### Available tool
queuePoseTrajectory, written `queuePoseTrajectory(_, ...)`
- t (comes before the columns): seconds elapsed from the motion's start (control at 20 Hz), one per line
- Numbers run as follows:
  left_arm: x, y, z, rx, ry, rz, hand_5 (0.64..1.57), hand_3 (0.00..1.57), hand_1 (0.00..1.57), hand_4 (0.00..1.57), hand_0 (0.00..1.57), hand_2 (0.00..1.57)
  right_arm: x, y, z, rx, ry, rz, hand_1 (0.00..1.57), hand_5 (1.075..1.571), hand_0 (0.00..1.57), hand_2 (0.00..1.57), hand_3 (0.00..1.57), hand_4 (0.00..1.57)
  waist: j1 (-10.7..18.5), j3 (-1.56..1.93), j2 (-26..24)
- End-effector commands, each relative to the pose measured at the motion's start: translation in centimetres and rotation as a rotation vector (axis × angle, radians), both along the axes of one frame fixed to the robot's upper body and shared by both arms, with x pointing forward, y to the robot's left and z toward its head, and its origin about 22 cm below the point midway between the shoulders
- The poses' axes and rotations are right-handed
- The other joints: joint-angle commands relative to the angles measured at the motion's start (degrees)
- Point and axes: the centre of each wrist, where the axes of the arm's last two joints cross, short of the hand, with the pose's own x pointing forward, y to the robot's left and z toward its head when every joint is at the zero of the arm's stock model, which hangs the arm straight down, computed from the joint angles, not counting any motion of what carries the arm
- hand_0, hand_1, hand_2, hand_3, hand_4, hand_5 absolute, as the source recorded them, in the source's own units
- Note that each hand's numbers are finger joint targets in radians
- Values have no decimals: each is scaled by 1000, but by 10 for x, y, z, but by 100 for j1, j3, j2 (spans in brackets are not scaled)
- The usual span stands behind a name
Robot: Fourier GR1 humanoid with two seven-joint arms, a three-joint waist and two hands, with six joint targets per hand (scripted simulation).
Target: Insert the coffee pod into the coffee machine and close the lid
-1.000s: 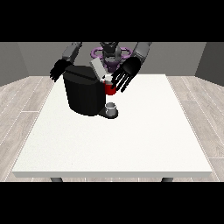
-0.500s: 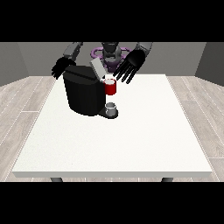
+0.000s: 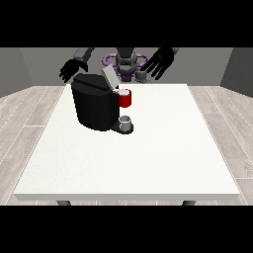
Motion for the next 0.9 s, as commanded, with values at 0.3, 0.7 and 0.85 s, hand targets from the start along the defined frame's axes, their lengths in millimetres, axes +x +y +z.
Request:
queuePoseTrajectory(0.3, -52, -6, -139, -481, 230, 35, 1571, 0, 0, 0, 0, 0, -20, -21, -2, -69, 105, 10, 0, 1571, 0, 0, 0, 349, 882, -6, -1543)
queuePoseTrajectory(0.7, -84, -4, -183, -683, 302, 91, 1571, 0, 0, 0, 0, 0, -6, -34, 37, -90, 12, 153, 0, 1571, 0, 0, 0, 0, 1285, 2, -1710)
queuePoseTrajectory(0.85, -80, -24, -174, -715, 294, 21, 1571, 0, 0, 0, 0, 0, 6, -29, 42, -92, -13, 180, 0, 1571, 0, 0, 0, 0, 1616, 4, -1529)
